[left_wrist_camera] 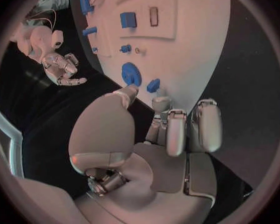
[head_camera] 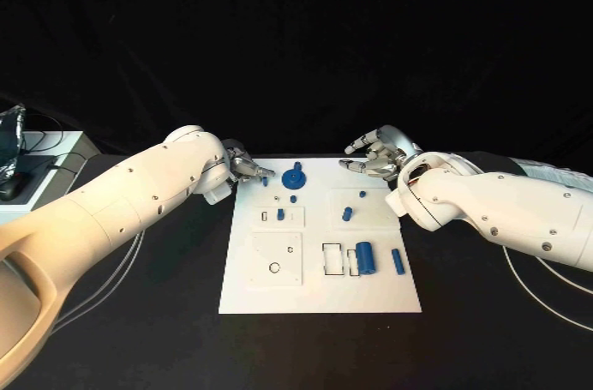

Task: Assemble the parts on the task board

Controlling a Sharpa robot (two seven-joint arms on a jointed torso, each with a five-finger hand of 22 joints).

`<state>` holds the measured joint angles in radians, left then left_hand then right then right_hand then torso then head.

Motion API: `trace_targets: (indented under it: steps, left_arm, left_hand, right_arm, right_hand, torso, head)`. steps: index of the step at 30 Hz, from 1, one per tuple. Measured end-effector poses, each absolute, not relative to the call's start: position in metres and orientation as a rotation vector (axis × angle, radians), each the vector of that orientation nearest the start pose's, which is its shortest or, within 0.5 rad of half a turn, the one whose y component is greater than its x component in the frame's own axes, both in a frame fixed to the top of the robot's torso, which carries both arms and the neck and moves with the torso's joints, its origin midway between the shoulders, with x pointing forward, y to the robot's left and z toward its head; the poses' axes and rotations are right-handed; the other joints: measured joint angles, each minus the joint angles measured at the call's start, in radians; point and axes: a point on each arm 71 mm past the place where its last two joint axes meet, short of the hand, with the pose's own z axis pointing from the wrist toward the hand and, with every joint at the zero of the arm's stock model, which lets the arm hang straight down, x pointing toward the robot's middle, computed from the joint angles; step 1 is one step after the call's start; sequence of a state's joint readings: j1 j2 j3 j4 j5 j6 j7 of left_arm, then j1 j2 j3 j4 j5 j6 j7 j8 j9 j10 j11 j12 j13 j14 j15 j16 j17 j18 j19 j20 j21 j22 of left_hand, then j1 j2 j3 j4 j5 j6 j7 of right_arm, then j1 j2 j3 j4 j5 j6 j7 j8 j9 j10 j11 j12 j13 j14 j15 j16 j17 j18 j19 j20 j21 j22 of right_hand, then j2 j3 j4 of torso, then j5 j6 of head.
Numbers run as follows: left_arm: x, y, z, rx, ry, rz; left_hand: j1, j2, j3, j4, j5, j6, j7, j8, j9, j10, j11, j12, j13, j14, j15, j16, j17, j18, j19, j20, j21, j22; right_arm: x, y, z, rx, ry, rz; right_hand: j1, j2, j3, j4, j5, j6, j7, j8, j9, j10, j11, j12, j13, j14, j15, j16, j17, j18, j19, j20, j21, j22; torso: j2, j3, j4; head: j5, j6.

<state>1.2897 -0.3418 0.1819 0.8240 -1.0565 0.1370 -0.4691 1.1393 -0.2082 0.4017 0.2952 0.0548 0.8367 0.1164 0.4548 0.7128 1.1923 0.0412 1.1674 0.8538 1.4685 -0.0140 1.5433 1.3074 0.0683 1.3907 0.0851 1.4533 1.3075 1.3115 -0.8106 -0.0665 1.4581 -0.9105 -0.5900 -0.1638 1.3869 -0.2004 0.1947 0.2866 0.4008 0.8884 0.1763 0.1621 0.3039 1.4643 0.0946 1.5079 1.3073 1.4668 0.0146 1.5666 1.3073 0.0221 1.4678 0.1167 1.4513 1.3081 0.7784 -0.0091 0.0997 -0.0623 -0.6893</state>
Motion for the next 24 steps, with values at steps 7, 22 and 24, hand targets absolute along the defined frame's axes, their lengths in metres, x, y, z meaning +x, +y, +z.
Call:
trace_targets:
  steps: [7,22,24]
  left_arm:
    - [0.6115,0.1555,-0.1511,-0.475,2.090,-0.500]
    - [0.6118,0.1548,-0.1529,-0.475,2.099,-0.498]
    - [0.6119,0.1548,-0.1530,-0.475,2.099,-0.497]
  left_hand:
    - [-0.004,0.004,0.011,-0.005,0.000,0.000,0.000,0.006,-0.001,0.000,0.000,0.000,0.000,-0.004,-0.004,0.000,0.000,0.000,0.003,-0.003,0.000,0.000]
    - [0.024,0.017,0.081,-0.008,0.000,0.024,-0.016,0.061,0.019,0.009,-0.009,0.005,0.002,-0.003,-0.012,0.000,0.000,0.000,0.006,-0.006,0.000,0.000]
    - [0.054,0.021,0.114,-0.012,0.000,0.027,-0.019,0.078,0.032,0.012,-0.017,0.005,0.003,-0.003,-0.022,0.000,0.000,0.000,0.010,-0.010,0.004,0.001]
  right_arm:
    - [0.5207,-0.2261,-0.1398,0.514,1.503,0.737]
    - [0.5209,-0.2257,-0.1398,0.514,1.504,0.737]
    - [0.5209,-0.2256,-0.1397,0.514,1.504,0.737]
  right_hand:
    - [0.000,0.000,0.000,0.000,0.000,0.000,0.000,0.000,0.000,0.000,0.000,0.000,0.001,0.000,0.000,0.000,0.000,0.000,0.000,0.000,0.000,0.000]
    - [0.000,0.000,0.000,0.000,0.000,0.000,0.000,0.000,0.000,0.000,0.000,0.000,0.001,0.000,0.000,0.000,0.000,0.000,0.000,0.000,0.000,0.000]
    - [0.000,0.000,0.000,0.000,0.000,0.000,0.000,0.000,0.000,0.000,0.000,0.000,0.001,0.000,0.000,0.000,0.000,0.000,0.000,0.000,0.000,0.000]
  torso:
    - [0.001,0.0001,0.0000]
    - [0.002,0.0007,0.0005]
    - [0.002,0.0008,0.0006]
  head:
    - [-0.002,-0.004]
    - [-0.006,-0.012]
    - [-0.006,-0.012]
